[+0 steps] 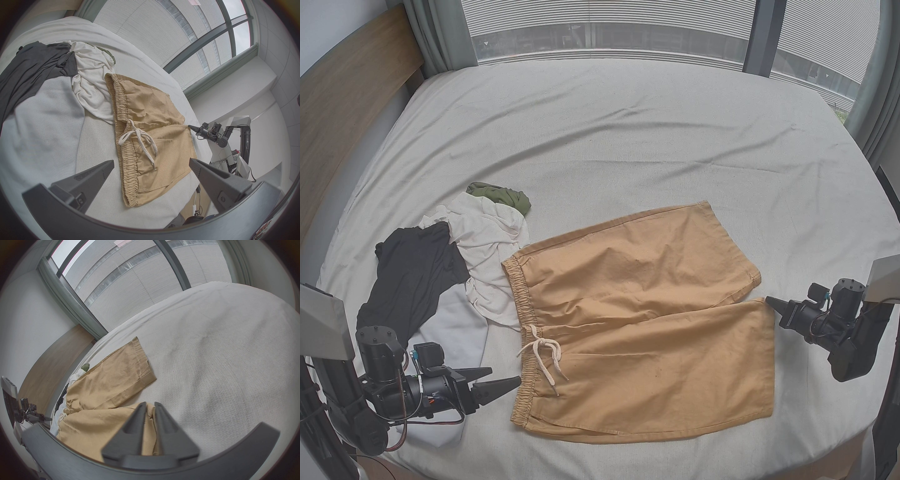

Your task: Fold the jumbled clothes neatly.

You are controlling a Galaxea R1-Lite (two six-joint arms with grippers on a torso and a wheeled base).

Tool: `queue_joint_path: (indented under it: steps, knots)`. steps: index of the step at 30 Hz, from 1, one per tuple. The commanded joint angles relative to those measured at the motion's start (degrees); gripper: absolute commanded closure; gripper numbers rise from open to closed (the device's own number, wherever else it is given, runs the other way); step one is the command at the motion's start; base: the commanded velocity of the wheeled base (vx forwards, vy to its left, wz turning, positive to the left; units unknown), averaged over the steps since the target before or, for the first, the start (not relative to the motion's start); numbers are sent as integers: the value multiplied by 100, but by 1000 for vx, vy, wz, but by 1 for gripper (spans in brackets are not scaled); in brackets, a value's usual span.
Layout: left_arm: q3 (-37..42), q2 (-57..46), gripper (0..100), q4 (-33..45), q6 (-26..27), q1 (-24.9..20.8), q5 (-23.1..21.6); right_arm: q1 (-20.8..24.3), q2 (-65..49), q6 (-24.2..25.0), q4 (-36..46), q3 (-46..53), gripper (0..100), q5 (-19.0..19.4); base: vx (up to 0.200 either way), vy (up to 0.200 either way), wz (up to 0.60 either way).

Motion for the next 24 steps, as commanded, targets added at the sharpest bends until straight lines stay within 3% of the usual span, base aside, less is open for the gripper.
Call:
queue_joint_path:
  steps: [1, 10, 18, 24]
  knots:
    - [101, -9, 0, -10, -25, 0, 15, -21, -77, -8, -3, 48, 0, 1, 0, 0, 0]
    - [101, -194, 0, 140, -544, -9, 50, -258, -1167, -69, 14, 689, 0, -43, 0, 0, 0]
    - [101, -141, 0, 720, -518, -307, 67, -135, -1202, -306, 14, 1208, 0, 27, 0, 0, 0]
    - [101, 158, 0, 1115, -175, -395, 243, -30, -1123, -333, 14, 1225, 0, 54, 0, 0, 0]
